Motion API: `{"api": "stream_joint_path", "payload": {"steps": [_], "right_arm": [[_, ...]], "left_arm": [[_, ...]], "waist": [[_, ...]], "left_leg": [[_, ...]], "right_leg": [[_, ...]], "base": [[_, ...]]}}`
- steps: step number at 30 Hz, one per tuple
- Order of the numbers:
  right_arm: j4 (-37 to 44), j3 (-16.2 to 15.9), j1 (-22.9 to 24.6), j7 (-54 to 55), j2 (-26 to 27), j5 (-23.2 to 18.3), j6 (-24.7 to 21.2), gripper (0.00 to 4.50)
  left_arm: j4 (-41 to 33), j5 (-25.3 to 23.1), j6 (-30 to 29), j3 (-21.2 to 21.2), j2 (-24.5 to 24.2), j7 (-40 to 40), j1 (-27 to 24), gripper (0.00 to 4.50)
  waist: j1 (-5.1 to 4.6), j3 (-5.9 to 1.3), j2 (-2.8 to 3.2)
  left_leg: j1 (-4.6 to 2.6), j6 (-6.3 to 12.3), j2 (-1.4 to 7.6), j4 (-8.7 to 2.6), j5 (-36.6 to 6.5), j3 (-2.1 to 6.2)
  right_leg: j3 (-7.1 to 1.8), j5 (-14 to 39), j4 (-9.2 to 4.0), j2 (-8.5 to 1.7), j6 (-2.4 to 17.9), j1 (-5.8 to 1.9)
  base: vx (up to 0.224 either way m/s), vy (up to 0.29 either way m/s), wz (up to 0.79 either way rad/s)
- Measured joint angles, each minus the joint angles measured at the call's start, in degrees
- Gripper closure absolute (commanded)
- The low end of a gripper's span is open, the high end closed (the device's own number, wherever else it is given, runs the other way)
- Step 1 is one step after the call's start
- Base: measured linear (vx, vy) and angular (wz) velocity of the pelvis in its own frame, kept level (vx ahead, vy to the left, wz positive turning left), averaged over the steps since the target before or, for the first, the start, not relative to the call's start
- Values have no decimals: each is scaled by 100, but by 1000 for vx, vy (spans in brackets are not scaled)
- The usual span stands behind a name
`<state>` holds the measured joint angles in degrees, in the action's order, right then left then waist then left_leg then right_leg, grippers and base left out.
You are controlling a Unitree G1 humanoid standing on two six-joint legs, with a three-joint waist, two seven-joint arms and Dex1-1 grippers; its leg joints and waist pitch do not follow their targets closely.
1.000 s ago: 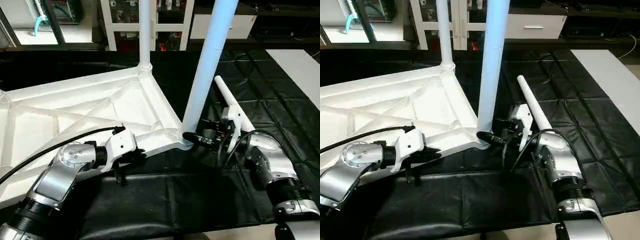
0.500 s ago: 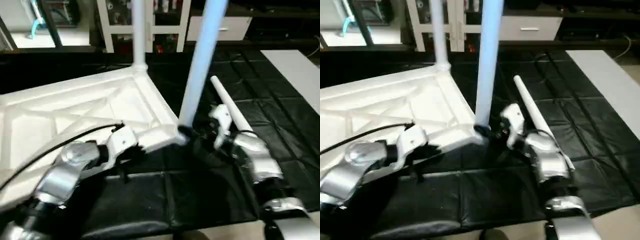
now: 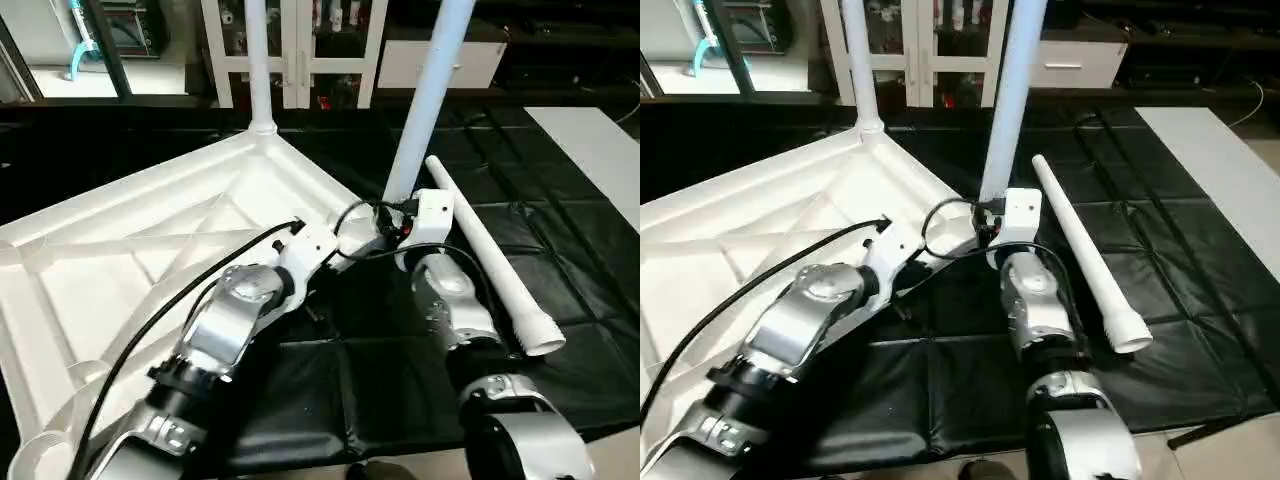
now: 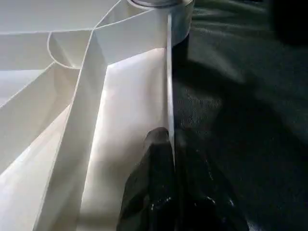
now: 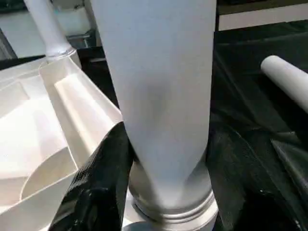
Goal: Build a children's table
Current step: Rotate leg to tighten
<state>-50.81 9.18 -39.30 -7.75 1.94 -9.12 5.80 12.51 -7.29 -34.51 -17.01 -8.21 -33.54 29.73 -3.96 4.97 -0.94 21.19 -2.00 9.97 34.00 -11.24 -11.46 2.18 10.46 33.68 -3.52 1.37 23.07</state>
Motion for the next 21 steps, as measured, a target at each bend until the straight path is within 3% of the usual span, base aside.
{"api": "stream_joint_path", "payload": {"steps": [5,7,12,15,21], "right_arm": [[22,-131,132,-1622,-411,-186,93,257],[146,-323,274,-2571,-713,-256,111,201],[347,-659,391,-4365,-1300,-400,45,165],[605,-848,457,-5512,-1650,-504,-226,128],[874,-1053,571,-6369,-1882,-634,-451,99]], "left_arm": [[-422,104,495,-91,-691,-588,-344,450],[-693,209,753,-80,-1109,-938,-569,450],[-1098,617,1308,67,-1839,-1896,-1011,450],[-1295,898,1456,97,-2209,-2361,-1194,450],[-1399,1125,1594,153,-2511,-2742,-1340,450]], "waist": [[-67,2,4],[-73,3,6],[0,26,43],[72,31,47],[141,58,43]], "left_leg": [[21,1,6,-12,0,11],[19,1,12,-22,0,14],[38,12,13,-42,-1,6],[81,44,12,-34,9,2],[87,51,12,-19,7,-10]], "right_leg": [[14,-13,-14,6,20,15],[24,-24,-12,10,38,19],[29,-24,-22,9,39,39],[27,-25,-23,8,41,74],[17,-27,-10,4,45,87]], "base": [[0,0,0],[0,0,0],[0,0,0],[0,0,0],[0,0,0]]}}
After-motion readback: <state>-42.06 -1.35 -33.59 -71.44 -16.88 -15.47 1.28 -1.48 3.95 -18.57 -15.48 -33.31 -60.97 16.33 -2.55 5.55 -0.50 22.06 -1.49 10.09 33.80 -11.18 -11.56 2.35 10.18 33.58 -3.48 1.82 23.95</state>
